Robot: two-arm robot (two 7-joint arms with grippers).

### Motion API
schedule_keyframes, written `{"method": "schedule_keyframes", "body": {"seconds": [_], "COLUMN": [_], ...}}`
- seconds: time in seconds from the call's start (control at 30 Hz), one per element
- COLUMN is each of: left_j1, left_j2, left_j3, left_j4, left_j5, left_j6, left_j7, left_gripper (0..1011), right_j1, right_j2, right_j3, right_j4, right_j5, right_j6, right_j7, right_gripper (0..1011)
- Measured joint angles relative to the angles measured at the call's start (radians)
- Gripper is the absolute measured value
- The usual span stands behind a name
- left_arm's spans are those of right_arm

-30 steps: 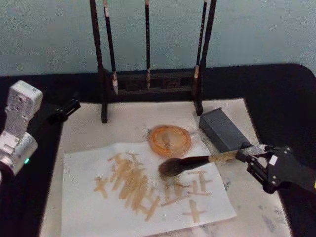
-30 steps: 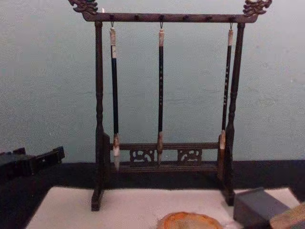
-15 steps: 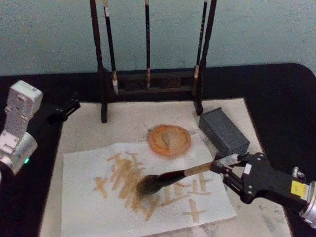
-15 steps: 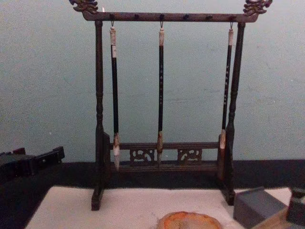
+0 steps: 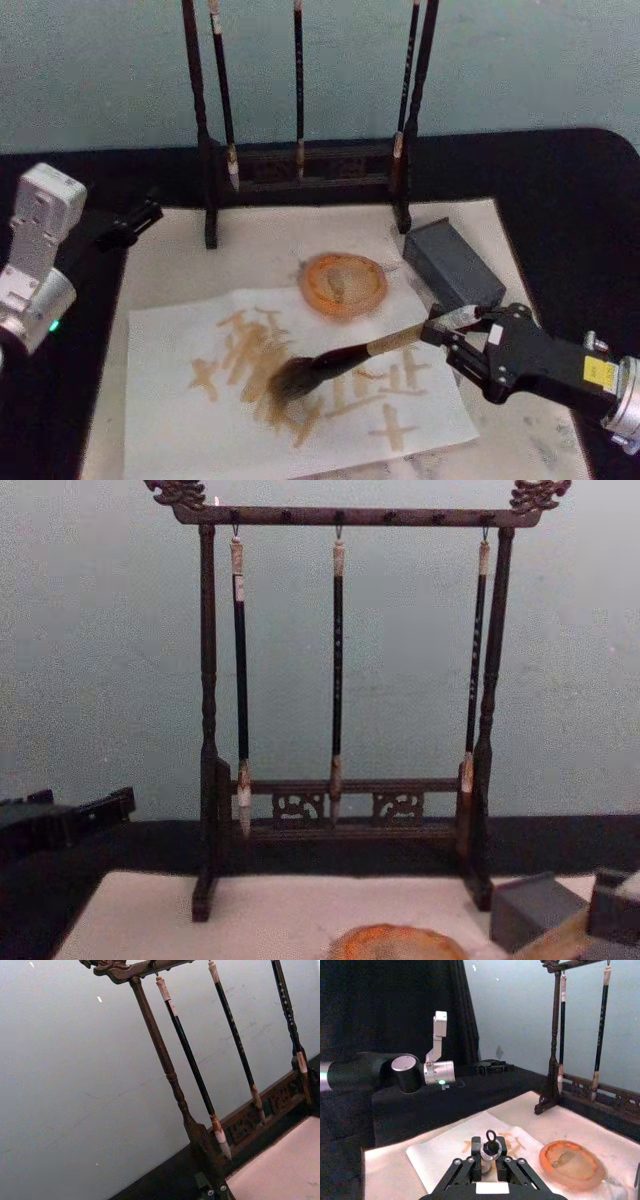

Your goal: Pick up the brush from the inkstone, write on the paper, then place the brush back to its original position.

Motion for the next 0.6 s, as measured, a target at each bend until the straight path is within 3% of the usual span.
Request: {"method": "schedule_keyframes", "body": {"seconds": [0.17,0.6], "left_j1": [0.0,0.0], "left_j2": [0.0,0.0], "left_j3": [0.0,0.0], "left_j4": [0.0,0.0], "left_j5": [0.0,0.0], "left_j6": [0.0,0.0], "left_j7": [0.0,0.0], "left_gripper": [1002,1000], "right_j1": [-0.013,-0.031], "right_j2": [0.009,0.034], "right_j3": [-0.003,0.035], "right_j4": [-0.001,0.021], "right_j5": [0.002,0.03], "right_j6": [0.0,-0.004], "right_j7": [-0.019,-0.034], "right_gripper": [161,161]}}
